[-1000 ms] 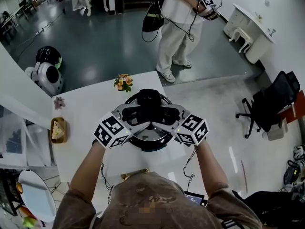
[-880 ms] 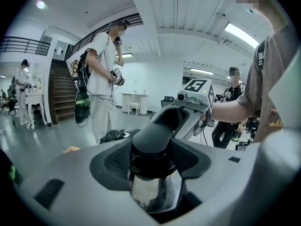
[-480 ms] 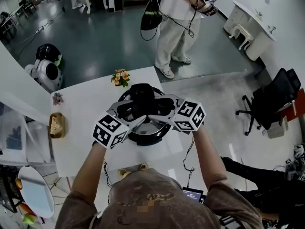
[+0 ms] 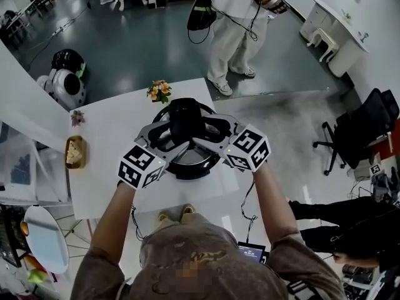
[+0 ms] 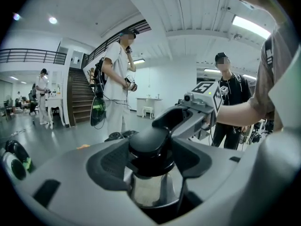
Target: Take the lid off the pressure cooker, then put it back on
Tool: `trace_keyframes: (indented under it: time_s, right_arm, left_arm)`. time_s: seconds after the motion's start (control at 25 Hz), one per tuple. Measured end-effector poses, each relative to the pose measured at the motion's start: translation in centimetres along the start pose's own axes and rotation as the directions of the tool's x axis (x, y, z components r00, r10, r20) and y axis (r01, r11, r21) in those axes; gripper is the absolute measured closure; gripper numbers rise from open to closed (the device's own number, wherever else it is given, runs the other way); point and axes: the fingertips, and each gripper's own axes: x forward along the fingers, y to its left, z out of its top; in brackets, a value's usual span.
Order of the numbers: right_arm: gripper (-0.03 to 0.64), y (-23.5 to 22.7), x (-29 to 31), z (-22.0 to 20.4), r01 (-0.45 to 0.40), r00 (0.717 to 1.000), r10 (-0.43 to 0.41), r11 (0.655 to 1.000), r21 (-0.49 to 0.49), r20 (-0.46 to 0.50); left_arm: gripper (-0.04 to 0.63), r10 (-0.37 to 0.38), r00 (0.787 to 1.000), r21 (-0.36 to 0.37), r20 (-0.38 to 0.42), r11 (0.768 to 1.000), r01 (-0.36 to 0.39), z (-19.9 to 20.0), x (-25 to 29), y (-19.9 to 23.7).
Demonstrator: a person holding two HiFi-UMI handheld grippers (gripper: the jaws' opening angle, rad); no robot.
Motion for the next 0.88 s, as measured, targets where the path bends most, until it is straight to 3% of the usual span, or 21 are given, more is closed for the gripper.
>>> trace_keyframes:
  time_s: [0.28,0.64,0.88]
  right_arm:
    - [0.357,2.4,-4.1,1.3,0.112,0.986,-0.117,0.993,0.049,0.122]
    - [0.377,12.0,-9.4,0.6,0.236,0.948,-0.258,0.963,0.132,0.188]
    - [0.418,16.7,-12.1,-0.5,0.311,0.903,-0.356,0.928,0.206,0.24]
  left_arm:
    - [0.311,0.03,0.997,-0.022,0.074,0.999,-0.029,0.1,-4.4,-2.5]
    - [0.311,-0.02,0.987,-0.035,0.16,0.999,0.026,-1.2,-11.9,-8.1]
    - [0.341,0.017,0.969,-0.055,0.245,0.998,-0.003,-1.4,-15.6,-10.7]
